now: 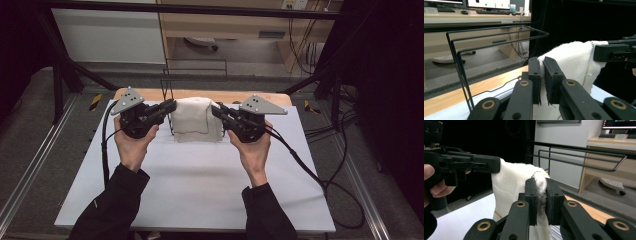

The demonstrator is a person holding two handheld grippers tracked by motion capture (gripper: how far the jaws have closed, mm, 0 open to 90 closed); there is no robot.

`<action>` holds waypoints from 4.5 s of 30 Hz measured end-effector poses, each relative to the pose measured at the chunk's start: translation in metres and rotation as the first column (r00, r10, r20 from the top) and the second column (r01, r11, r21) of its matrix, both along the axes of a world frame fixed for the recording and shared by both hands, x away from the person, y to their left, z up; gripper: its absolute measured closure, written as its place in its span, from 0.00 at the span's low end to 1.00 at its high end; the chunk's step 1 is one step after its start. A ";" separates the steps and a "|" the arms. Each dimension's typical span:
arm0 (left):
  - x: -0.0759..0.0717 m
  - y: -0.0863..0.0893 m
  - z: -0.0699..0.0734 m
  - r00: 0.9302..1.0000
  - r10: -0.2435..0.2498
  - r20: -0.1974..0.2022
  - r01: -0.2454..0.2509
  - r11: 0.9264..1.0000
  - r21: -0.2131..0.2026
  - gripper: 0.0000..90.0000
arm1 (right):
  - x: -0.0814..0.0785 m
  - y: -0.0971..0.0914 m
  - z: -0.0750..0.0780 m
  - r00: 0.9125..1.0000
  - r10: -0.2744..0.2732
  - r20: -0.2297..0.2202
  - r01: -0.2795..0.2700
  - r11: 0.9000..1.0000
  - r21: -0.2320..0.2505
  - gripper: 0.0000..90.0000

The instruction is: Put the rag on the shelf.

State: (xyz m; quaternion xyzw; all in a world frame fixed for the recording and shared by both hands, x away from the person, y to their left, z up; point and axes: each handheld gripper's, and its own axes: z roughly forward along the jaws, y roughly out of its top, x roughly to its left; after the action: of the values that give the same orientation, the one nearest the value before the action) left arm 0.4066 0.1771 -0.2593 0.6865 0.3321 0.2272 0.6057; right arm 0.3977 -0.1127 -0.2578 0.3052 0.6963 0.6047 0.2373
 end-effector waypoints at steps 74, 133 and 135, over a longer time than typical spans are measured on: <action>0.062 -0.002 0.101 0.987 0.100 0.129 -0.093 0.994 -0.060 0.93 | 0.059 0.013 0.095 0.985 -0.074 0.154 0.061 0.995 0.084 0.91; 0.126 -0.004 0.079 0.987 0.139 0.079 -0.137 0.990 -0.024 0.93 | 0.135 0.019 0.071 0.991 -0.108 0.075 0.102 0.992 0.077 0.91; 0.125 -0.003 0.075 0.988 0.137 0.075 -0.135 0.991 -0.021 0.93 | 0.133 0.019 0.068 0.992 -0.105 0.070 0.100 0.993 0.068 0.91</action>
State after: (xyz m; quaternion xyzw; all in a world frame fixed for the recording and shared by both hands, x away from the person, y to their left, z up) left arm 0.5314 0.1738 -0.1839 0.6484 0.3566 0.2914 0.6062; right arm 0.5308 -0.0935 -0.1900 0.3254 0.6507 0.6247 0.2836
